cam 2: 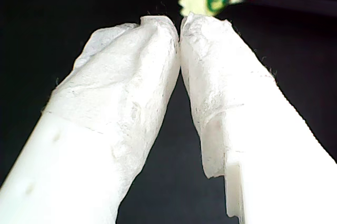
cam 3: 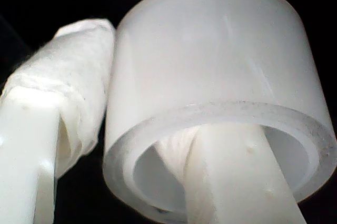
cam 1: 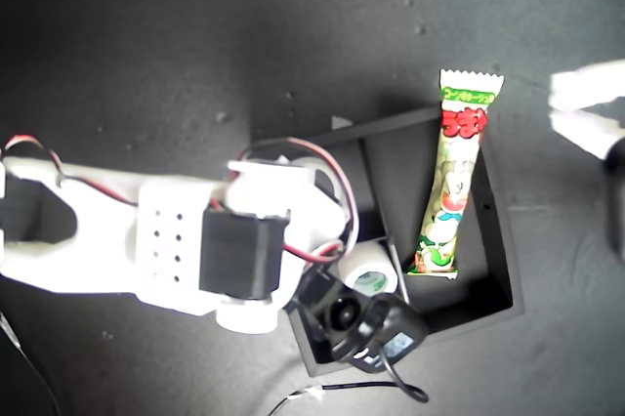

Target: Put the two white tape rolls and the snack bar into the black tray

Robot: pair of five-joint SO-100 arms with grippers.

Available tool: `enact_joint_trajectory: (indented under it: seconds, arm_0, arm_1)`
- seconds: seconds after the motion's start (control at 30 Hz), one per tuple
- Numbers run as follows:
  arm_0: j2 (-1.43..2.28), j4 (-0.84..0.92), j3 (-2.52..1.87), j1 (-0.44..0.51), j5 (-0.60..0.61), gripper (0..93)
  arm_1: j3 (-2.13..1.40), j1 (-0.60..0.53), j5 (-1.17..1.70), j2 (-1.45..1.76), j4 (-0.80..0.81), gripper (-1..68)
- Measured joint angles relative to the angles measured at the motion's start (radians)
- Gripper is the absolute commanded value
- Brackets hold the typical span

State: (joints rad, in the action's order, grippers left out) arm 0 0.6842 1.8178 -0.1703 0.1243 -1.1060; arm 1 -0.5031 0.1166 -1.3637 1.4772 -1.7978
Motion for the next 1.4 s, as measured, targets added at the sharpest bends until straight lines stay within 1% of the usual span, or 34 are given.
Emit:
enact_joint_trajectory:
  seconds: [0.07,0.23,0.37,0.5,0.67,0.9,1.0,1.1,1.13,1.27,1.33,1.4]
  arm_0:
    - [-0.003,0.000,0.000,0.005,-0.012,1.3]
    - [-0.054,0.000,-0.006,0.009,-0.025,9.4]
    - [-0.078,0.000,-0.032,0.015,-0.029,12.1]
    - [-0.061,0.000,-0.098,0.018,-0.032,12.1]
    - [0.095,0.000,-0.259,0.005,-0.023,10.6]
    - [0.617,0.000,-0.526,-0.067,0.064,9.4]
    - [0.833,0.000,-0.661,-0.060,0.067,7.9]
    - [1.011,-0.017,-0.844,-0.034,0.021,2.8]
    - [1.086,-0.055,-0.939,-0.028,0.005,0.6]
    - [1.405,-0.235,-1.374,-0.025,-0.077,0.1]
    - [1.597,-0.330,-1.618,-0.026,-0.112,0.1]
    - [1.766,-0.397,-1.829,-0.021,-0.141,0.1]
  arm_1:
    - [-0.097,-0.031,-0.063,0.107,0.000,-0.4]
    - [-0.353,-0.080,-0.209,0.342,0.000,-0.5]
    - [-0.571,-0.149,-0.307,0.479,0.014,-0.5]
    - [-0.825,-0.184,-0.362,0.594,0.132,-0.5]
    - [-1.201,-0.213,-0.382,0.772,0.344,-0.6]
    - [-1.861,-0.187,-0.380,1.181,0.649,-0.7]
    - [-2.117,-0.150,-0.380,1.350,0.761,-0.7]
    - [-2.310,-0.138,-0.380,1.483,0.847,-0.7]
    - [-2.365,-0.126,-0.380,1.529,0.862,-0.7]
    - [-2.539,-0.071,-0.380,1.738,0.873,-0.7]
    - [-2.585,-0.052,-0.382,1.833,0.842,-0.7]
    - [-2.600,-0.034,-0.380,1.841,0.830,-0.7]
